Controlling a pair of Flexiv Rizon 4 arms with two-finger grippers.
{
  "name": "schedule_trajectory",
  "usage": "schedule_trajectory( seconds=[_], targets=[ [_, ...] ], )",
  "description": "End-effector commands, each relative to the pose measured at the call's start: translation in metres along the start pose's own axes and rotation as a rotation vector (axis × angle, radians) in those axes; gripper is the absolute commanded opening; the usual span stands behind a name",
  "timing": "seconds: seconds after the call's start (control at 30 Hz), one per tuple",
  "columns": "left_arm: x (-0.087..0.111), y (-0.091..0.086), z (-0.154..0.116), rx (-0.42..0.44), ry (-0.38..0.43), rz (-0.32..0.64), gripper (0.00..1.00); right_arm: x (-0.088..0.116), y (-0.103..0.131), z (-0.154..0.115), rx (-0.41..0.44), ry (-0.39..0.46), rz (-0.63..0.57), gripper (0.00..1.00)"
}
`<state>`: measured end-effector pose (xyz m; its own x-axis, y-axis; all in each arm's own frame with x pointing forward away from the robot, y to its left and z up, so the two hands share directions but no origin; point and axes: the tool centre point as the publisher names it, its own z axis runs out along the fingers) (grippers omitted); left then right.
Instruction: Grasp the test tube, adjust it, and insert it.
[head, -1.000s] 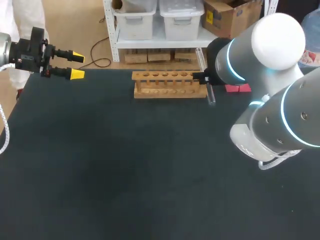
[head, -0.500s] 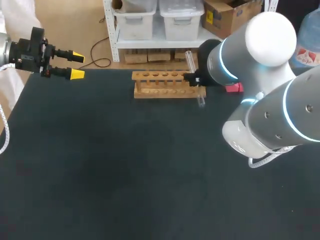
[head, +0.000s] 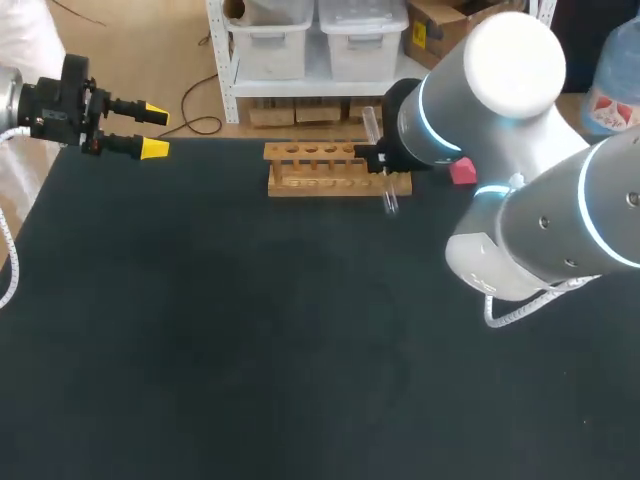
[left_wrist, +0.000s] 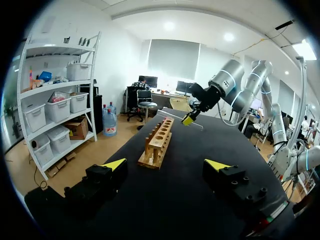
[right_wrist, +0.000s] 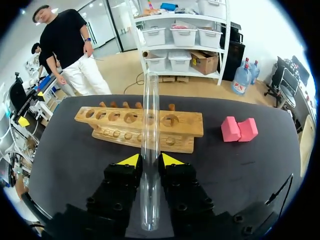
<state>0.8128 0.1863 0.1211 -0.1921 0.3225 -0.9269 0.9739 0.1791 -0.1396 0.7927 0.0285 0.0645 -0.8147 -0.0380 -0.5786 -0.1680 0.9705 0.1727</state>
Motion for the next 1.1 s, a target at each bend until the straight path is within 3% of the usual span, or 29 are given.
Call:
schedule_trajectory(
  seconds=[0.03,1.1],
  targets=[
    [0.001,-0.001,0.0,-0.001,-0.003,0.003,1.0,-0.005,0.0,0.007,0.0,0.008,0.0,0.0],
    [0.001,-0.001,0.0,-0.001,-0.003,0.003,1.0,0.0,-0.002,0.03,0.002,0.083,0.002,0.0]
  ],
)
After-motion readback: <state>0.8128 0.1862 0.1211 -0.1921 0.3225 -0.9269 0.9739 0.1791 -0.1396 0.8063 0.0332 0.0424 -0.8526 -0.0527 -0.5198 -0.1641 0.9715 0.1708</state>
